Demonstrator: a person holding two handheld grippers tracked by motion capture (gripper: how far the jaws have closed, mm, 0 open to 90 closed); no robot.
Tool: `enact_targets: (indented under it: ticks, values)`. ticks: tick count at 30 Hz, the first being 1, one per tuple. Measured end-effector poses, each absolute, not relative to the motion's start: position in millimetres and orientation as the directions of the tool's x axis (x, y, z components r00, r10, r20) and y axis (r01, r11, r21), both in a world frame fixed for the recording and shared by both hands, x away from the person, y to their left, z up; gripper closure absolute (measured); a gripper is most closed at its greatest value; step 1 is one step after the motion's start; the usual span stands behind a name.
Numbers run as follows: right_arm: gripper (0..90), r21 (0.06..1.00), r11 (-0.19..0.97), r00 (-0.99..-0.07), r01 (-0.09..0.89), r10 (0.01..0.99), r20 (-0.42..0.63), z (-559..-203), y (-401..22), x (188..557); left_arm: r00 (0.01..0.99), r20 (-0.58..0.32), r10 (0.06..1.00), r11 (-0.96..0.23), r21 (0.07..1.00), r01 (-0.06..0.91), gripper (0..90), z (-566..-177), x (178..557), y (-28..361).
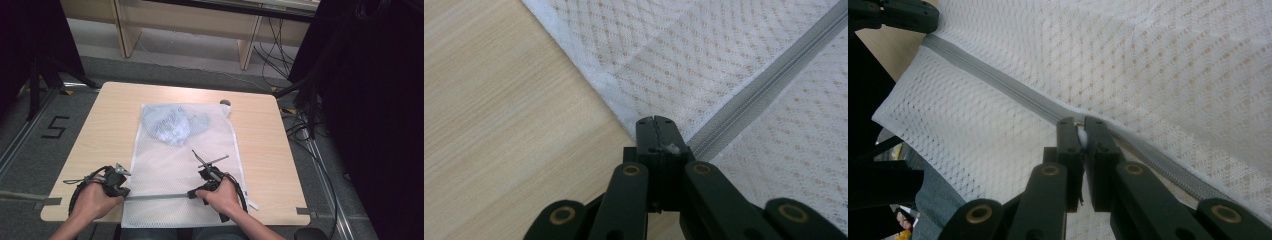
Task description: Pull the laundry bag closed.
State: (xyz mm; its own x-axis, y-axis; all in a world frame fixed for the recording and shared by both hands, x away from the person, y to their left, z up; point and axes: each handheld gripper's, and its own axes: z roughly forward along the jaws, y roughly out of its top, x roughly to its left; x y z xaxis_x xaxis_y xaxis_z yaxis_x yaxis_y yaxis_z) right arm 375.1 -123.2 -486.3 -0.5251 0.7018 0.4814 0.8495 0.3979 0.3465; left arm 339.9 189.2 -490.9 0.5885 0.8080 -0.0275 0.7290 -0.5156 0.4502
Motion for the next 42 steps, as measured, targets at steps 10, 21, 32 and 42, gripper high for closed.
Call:
enact_targets:
  ticks: [10, 21, 32, 42]
  values:
    - [87.1, 0.327, 0.380, -0.500, 0.865, 0.714, 0.490, -484.1, -124.1, 373.5, 0.588, -0.028, 0.809, -0.519, 0.438, 0.734, 90.0, -489.8, 339.9, 189.2]
    - [87.1, 0.346, 0.370, -0.500, 0.862, 0.731, 0.463, -483.0, -130.9, 374.1, 0.588, -0.021, 0.808, -0.524, 0.429, 0.736, 90.0, -488.9, 339.8, 189.0]
    - [87.1, 0.345, 0.396, -0.518, 0.851, 0.740, 0.430, -483.6, -138.8, 376.0, 0.591, -0.028, 0.806, -0.522, 0.436, 0.733, 90.0, -489.7, 340.2, 189.5]
    - [87.1, 0.346, 0.373, -0.502, 0.861, 0.731, 0.461, -482.5, -141.5, 376.3, 0.590, -0.030, 0.807, -0.520, 0.437, 0.734, 90.0, -489.8, 340.2, 189.6]
